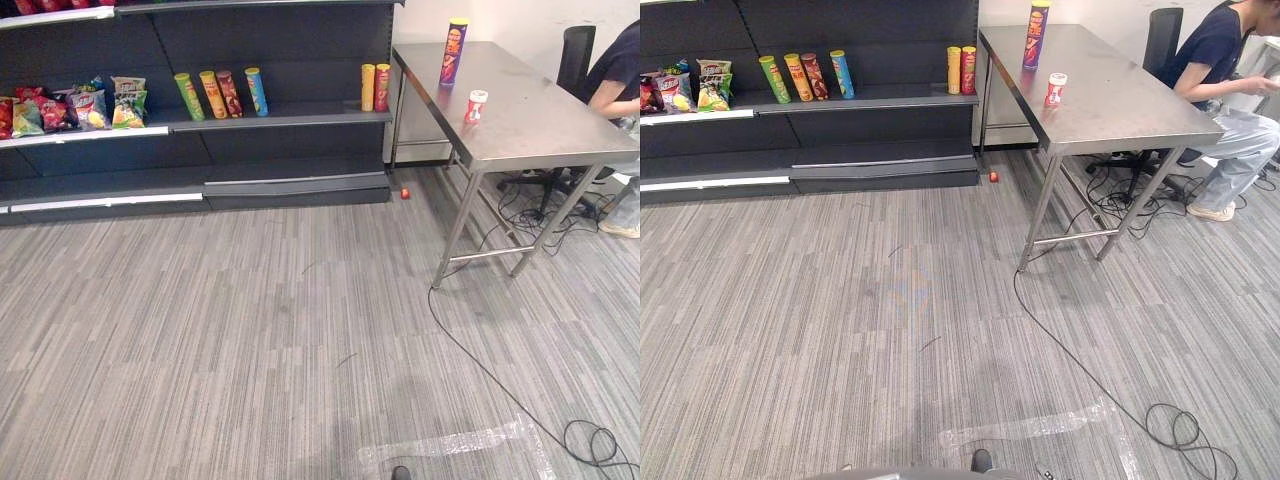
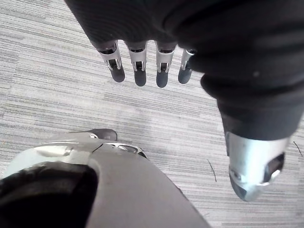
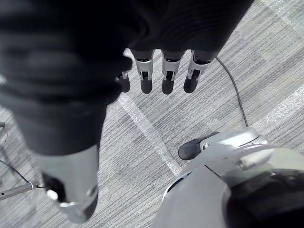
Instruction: Put the gum and the chips on the shelf.
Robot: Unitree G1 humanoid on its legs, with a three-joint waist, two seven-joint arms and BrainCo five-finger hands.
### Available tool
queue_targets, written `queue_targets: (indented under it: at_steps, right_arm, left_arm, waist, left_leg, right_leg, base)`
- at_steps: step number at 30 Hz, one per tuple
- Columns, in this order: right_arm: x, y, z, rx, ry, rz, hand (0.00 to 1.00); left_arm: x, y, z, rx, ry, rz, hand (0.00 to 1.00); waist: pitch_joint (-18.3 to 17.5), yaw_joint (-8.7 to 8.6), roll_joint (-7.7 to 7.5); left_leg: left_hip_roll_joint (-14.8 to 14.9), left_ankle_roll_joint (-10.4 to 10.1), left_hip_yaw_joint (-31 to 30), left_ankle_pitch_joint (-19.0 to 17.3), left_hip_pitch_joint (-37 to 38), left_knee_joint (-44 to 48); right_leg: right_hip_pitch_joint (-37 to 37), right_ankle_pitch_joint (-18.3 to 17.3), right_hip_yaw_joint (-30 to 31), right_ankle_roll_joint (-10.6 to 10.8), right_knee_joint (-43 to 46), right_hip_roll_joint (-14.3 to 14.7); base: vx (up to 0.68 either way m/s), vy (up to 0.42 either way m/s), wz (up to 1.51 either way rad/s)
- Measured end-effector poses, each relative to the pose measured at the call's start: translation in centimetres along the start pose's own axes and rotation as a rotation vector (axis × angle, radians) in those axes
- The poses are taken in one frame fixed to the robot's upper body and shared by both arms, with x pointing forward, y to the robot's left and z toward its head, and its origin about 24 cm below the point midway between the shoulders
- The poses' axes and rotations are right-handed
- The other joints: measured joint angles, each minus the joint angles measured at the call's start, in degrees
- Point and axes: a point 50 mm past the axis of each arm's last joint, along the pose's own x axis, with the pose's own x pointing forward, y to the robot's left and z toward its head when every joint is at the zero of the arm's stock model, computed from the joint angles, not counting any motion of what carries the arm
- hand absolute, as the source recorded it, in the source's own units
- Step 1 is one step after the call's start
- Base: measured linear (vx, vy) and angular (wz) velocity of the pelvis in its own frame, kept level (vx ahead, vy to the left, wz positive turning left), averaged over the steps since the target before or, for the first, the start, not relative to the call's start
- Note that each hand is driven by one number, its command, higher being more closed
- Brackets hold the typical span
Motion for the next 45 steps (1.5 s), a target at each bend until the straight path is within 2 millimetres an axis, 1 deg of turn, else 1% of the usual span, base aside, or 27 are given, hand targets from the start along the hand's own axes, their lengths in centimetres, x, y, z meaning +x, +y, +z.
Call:
queue_targets:
  at_steps: [9,24,27,31,36,38,39,40,41,42,43,44,45]
  right_arm:
    - [0.0,0.0,0.0,0.001,-0.002,0.001,0.0]
    - [0.0,0.3,0.3,-0.041,-0.018,0.036,0.0]
    - [0.0,0.5,0.3,-0.055,-0.018,0.042,0.0]
    - [0.1,0.7,0.4,-0.073,-0.02,0.052,0.0]
    - [0.1,0.7,0.4,-0.075,-0.02,0.051,0.0]
    - [0.1,0.9,0.8,-0.078,-0.029,0.054,0.0]
    - [0.2,1.1,1.4,-0.084,-0.05,0.06,0.0]
    - [0.3,1.4,1.8,-0.091,-0.063,0.066,0.0]
    - [0.4,1.9,2.7,-0.133,-0.087,0.074,0.0]
    - [0.5,2.6,3.7,-0.16,-0.122,0.082,0.0]
    - [0.5,2.8,4.1,-0.17,-0.137,0.086,0.0]
    - [0.6,3.2,4.6,-0.189,-0.157,0.093,0.0]
    - [0.5,3.7,4.6,-0.215,-0.165,0.108,0.0]
  left_arm:
    - [0.0,0.0,0.0,0.002,0.0,0.0,0.0]
    - [0.1,0.0,0.3,0.013,-0.01,-0.008,0.0]
    - [0.1,0.1,0.5,0.014,-0.013,-0.006,0.0]
    - [0.1,0.3,0.8,0.017,-0.02,-0.002,0.0]
    - [0.2,0.3,0.8,0.02,-0.014,-0.001,0.0]
    - [0.3,0.2,1.2,0.022,-0.02,-0.003,0.0]
    - [0.3,0.2,1.3,0.024,-0.023,-0.002,0.0]
    - [0.3,0.1,1.4,0.029,-0.025,-0.001,0.0]
    - [0.4,0.0,2.1,0.039,-0.043,0.001,0.0]
    - [0.5,-0.1,2.7,0.045,-0.059,0.001,0.0]
    - [0.6,-0.1,3.0,0.044,-0.066,0.002,0.0]
    - [0.6,-0.1,3.4,0.041,-0.082,0.007,0.0]
    - [0.6,0.4,3.8,0.039,-0.1,0.02,0.0]
  waist:
    - [0.2,0.14,-0.3]
    - [0.6,0.07,-0.59]
    - [0.9,0.07,-0.98]
    - [1.2,0.06,-1.11]
    - [1.3,0.0,-1.03]
    - [1.6,-0.29,-0.83]
    - [1.8,-0.44,-0.55]
    - [1.9,-0.39,-0.77]
    - [2.9,-0.43,-0.86]
    - [4.4,-0.43,-1.02]
    - [5.0,-0.44,-0.99]
    - [6.0,-0.4,-1.46]
    - [6.8,-0.38,-2.68]
  left_leg:
    - [0.8,0.2,1.1,0.1,0.3,-0.1]
    - [0.7,0.3,1.2,0.2,1.3,-1.0]
    - [0.7,0.3,1.2,0.2,1.3,-1.0]
    - [0.6,0.3,1.2,0.2,1.3,-1.0]
    - [0.6,0.3,1.0,0.2,0.8,-1.0]
    - [0.5,0.5,0.9,0.3,0.2,-1.0]
    - [0.5,0.4,1.0,0.6,-1.0,-0.9]
    - [0.5,0.1,1.1,0.9,-1.7,-0.9]
    - [0.5,-0.4,1.5,1.7,-3.2,-0.9]
    - [0.3,-1.1,1.7,2.1,-3.8,-0.8]
    - [0.3,-1.2,1.8,2.2,-4.1,-0.4]
    - [0.4,-1.3,2.7,2.2,-5.3,3.3]
    - [1.0,-1.8,3.2,1.6,-8.7,12.0]
  right_leg:
    - [0.0,0.0,0.2,0.0,0.0,0.8]
    - [0.6,0.0,0.2,0.0,0.0,0.9]
    - [0.6,0.0,0.2,0.0,0.0,0.9]
    - [0.6,0.0,0.1,0.0,0.0,0.9]
    - [0.1,0.0,-0.1,0.0,-0.1,0.8]
    - [-0.5,0.0,-0.4,0.0,0.1,0.7]
    - [-1.9,0.0,-0.6,0.0,0.8,0.6]
    - [-3.1,-0.1,-0.6,-0.1,1.7,0.6]
    - [-5.7,-0.7,-0.8,-0.3,4.1,0.4]
    - [-7.3,-1.8,-1.0,-1.1,6.4,0.0]
    - [-7.9,-2.7,-1.0,-1.5,7.4,-0.2]
    - [-8.9,-4.9,-1.0,-1.8,10.0,-0.9]
    - [-9.0,-6.9,-1.1,-2.4,12.1,-2.2]
  base:
    - [-0.01,-0.024,-0.03]
    - [0.0,0.0,0.0]
    - [0.0,0.0,0.0]
    - [0.0,0.0,0.0]
    - [0.0,0.0,0.0]
    - [0.0,-0.003,0.04]
    - [0.0,0.0,0.0]
    - [-0.03,-0.018,-0.07]
    - [-0.05,-0.026,-0.1]
    - [-0.06,-0.029,-0.06]
    - [-0.07,-0.064,0.0]
    - [-0.07,-0.074,0.15]
    - [-0.08,-0.14,0.22]
